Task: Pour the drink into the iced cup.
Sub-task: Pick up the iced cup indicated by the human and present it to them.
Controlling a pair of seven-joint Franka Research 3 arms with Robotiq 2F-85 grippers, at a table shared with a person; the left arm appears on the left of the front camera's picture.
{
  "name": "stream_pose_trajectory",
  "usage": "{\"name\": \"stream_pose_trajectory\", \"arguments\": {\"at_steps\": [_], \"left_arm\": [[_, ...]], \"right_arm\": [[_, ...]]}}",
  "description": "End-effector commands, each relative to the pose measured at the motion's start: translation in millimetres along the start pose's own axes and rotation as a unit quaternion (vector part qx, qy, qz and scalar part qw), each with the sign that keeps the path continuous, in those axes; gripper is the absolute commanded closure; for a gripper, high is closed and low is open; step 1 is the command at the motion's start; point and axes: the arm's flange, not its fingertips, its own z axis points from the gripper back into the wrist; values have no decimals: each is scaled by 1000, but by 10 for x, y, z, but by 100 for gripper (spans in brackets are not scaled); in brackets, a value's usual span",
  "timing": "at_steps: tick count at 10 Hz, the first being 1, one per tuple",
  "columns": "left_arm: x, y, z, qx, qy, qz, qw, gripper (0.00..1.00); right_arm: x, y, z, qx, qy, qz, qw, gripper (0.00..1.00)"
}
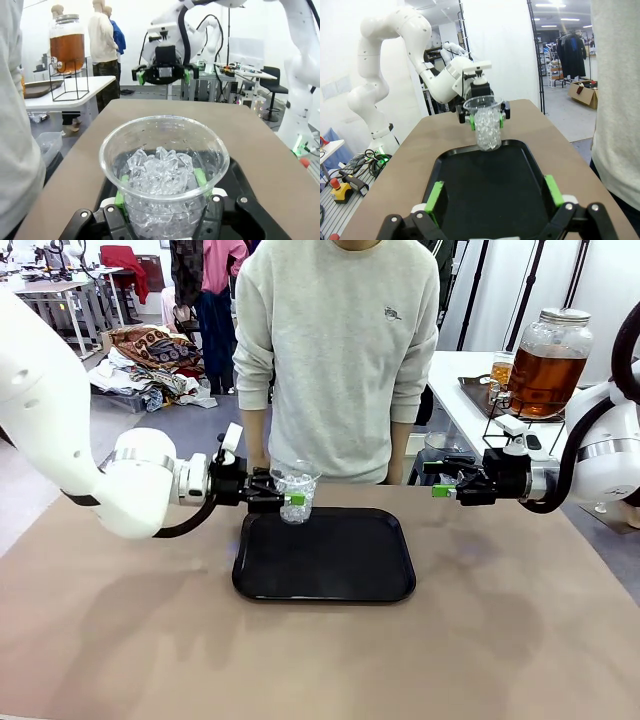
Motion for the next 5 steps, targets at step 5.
{"name": "stream_pose_trajectory", "arguments": {"at_steps": [5], "left_arm": [[749, 262, -204, 22, 0, -10, 1000, 39]], "right_arm": [[29, -9, -18, 1, 1, -1, 1000, 0]]}}
